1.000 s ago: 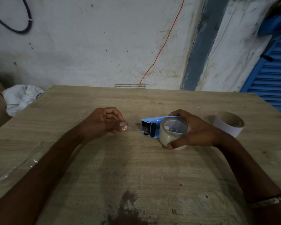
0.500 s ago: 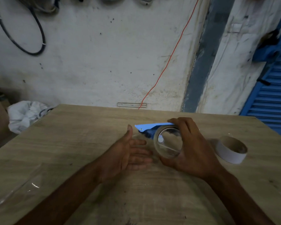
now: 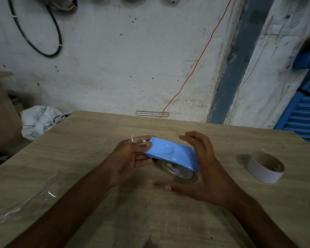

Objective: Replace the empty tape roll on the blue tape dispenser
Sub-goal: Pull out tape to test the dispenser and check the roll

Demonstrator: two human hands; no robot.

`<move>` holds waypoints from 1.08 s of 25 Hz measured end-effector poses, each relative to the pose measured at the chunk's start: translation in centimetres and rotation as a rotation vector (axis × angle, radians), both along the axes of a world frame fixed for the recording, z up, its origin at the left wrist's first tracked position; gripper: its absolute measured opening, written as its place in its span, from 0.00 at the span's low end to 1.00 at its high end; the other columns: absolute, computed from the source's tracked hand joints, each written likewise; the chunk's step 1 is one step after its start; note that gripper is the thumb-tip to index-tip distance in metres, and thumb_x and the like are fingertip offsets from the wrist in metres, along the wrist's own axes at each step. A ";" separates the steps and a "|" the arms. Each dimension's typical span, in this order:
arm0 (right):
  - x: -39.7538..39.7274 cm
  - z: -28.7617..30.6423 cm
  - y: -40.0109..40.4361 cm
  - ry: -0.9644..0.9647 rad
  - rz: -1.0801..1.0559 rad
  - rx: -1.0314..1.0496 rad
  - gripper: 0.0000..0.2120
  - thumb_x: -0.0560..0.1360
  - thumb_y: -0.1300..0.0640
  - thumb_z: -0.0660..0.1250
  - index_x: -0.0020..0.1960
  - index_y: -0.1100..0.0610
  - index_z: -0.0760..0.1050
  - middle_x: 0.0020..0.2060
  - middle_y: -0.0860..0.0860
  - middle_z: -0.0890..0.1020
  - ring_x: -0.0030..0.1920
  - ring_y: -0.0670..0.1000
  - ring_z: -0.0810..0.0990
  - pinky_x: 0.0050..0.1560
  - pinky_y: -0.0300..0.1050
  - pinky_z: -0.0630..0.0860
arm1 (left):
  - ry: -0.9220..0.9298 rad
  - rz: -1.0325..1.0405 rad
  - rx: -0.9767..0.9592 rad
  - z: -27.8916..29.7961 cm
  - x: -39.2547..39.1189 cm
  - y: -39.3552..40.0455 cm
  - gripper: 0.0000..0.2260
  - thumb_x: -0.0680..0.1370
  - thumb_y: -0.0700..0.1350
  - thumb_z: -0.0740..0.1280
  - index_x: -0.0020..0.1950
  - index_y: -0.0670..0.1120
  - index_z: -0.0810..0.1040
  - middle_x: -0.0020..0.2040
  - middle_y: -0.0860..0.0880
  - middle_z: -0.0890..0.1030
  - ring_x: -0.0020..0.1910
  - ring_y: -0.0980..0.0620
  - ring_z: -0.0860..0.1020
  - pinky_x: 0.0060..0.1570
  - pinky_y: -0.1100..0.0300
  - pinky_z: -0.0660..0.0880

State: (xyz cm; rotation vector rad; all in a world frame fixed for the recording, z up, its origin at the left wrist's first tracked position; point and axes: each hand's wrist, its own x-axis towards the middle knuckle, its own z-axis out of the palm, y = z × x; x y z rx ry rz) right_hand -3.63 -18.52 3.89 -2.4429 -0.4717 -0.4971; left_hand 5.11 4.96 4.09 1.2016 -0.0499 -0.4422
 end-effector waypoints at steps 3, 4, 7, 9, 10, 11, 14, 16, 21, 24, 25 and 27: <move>0.1 1.1 0.4 0.293 -0.049 0.340 0.40 0.63 0.26 0.75 0.72 0.36 0.71 0.66 0.34 0.78 0.65 0.35 0.78 0.68 0.41 0.78 | -0.067 -0.027 0.038 0.2 -0.2 -0.2 0.16 0.80 0.38 0.68 0.68 0.43 0.81 0.63 0.39 0.85 0.53 0.44 0.85 0.50 0.56 0.85; 0.1 1.5 0.2 0.381 -0.032 0.361 0.33 0.66 0.29 0.75 0.68 0.37 0.77 0.62 0.36 0.83 0.61 0.37 0.82 0.66 0.48 0.81 | -0.080 -0.039 0.047 0.2 -0.3 -0.2 0.16 0.80 0.38 0.68 0.68 0.43 0.80 0.63 0.40 0.85 0.53 0.45 0.86 0.48 0.57 0.85; -0.1 2.3 -0.4 0.470 -0.019 0.415 0.23 0.67 0.41 0.80 0.60 0.45 0.84 0.55 0.42 0.88 0.57 0.42 0.86 0.62 0.47 0.83 | -0.136 -0.086 0.058 0.1 -0.3 -0.2 0.15 0.82 0.40 0.66 0.69 0.43 0.80 0.63 0.41 0.85 0.58 0.44 0.85 0.55 0.55 0.83; -0.2 2.3 -0.2 0.371 -0.181 0.393 0.23 0.63 0.37 0.82 0.51 0.48 0.83 0.49 0.43 0.87 0.52 0.41 0.85 0.52 0.39 0.80 | -0.187 -0.103 0.080 0.0 -0.2 -0.2 0.15 0.83 0.42 0.65 0.68 0.44 0.81 0.62 0.43 0.86 0.61 0.44 0.84 0.60 0.53 0.81; -0.3 2.3 0.0 0.340 -0.235 0.331 0.24 0.62 0.33 0.80 0.47 0.49 0.83 0.45 0.44 0.86 0.47 0.42 0.84 0.47 0.39 0.78 | -0.197 -0.103 0.087 -0.1 -0.3 -0.3 0.15 0.83 0.43 0.65 0.68 0.44 0.81 0.61 0.43 0.86 0.61 0.45 0.84 0.60 0.53 0.81; -0.3 2.3 0.2 0.342 -0.250 0.271 0.25 0.62 0.30 0.77 0.44 0.50 0.83 0.40 0.45 0.86 0.43 0.43 0.84 0.43 0.38 0.76 | -0.199 -0.101 0.086 -0.1 -0.3 -0.4 0.14 0.83 0.43 0.65 0.68 0.45 0.81 0.61 0.44 0.87 0.60 0.46 0.85 0.59 0.53 0.82; -0.5 2.5 0.5 0.416 -0.176 0.209 0.24 0.68 0.28 0.70 0.42 0.50 0.84 0.34 0.47 0.87 0.36 0.46 0.84 0.37 0.33 0.73 | -0.256 -0.046 0.126 -0.2 -0.4 -0.3 0.12 0.83 0.45 0.66 0.64 0.47 0.84 0.57 0.45 0.88 0.57 0.46 0.86 0.54 0.55 0.83; -0.7 2.7 0.8 0.428 -0.130 0.214 0.20 0.73 0.31 0.70 0.41 0.48 0.83 0.30 0.44 0.85 0.30 0.42 0.80 0.33 0.30 0.71 | -0.329 0.042 0.199 -0.4 -0.3 0.0 0.11 0.82 0.46 0.68 0.61 0.45 0.86 0.54 0.44 0.89 0.54 0.46 0.87 0.53 0.54 0.84; -0.2 2.0 0.4 0.405 -0.059 0.206 0.26 0.79 0.32 0.63 0.31 0.48 0.74 0.26 0.45 0.74 0.29 0.43 0.71 0.37 0.41 0.67 | -0.340 0.152 0.250 -0.4 -0.3 0.2 0.08 0.78 0.44 0.73 0.54 0.42 0.88 0.48 0.42 0.90 0.46 0.49 0.87 0.44 0.59 0.84; 0.0 1.8 0.3 0.386 -0.097 0.276 0.36 0.75 0.25 0.61 0.36 0.60 0.75 0.28 0.52 0.74 0.31 0.47 0.72 0.39 0.48 0.67 | -0.355 0.177 0.227 -0.2 -0.3 -0.1 0.08 0.78 0.42 0.74 0.53 0.39 0.87 0.46 0.41 0.89 0.43 0.50 0.87 0.43 0.59 0.84; 0.0 1.9 0.4 0.391 -0.104 0.286 0.36 0.75 0.25 0.62 0.35 0.59 0.74 0.28 0.50 0.74 0.30 0.47 0.71 0.38 0.47 0.66 | -0.358 0.181 0.237 -0.1 -0.4 -0.2 0.07 0.78 0.41 0.74 0.52 0.39 0.87 0.45 0.41 0.89 0.41 0.50 0.87 0.42 0.58 0.84; 0.0 2.2 0.6 0.445 -0.085 0.284 0.35 0.73 0.25 0.64 0.34 0.59 0.76 0.28 0.52 0.76 0.30 0.47 0.73 0.38 0.46 0.67 | -0.346 0.214 0.227 0.1 -0.4 0.0 0.05 0.78 0.40 0.74 0.50 0.38 0.87 0.42 0.43 0.89 0.39 0.50 0.87 0.41 0.58 0.84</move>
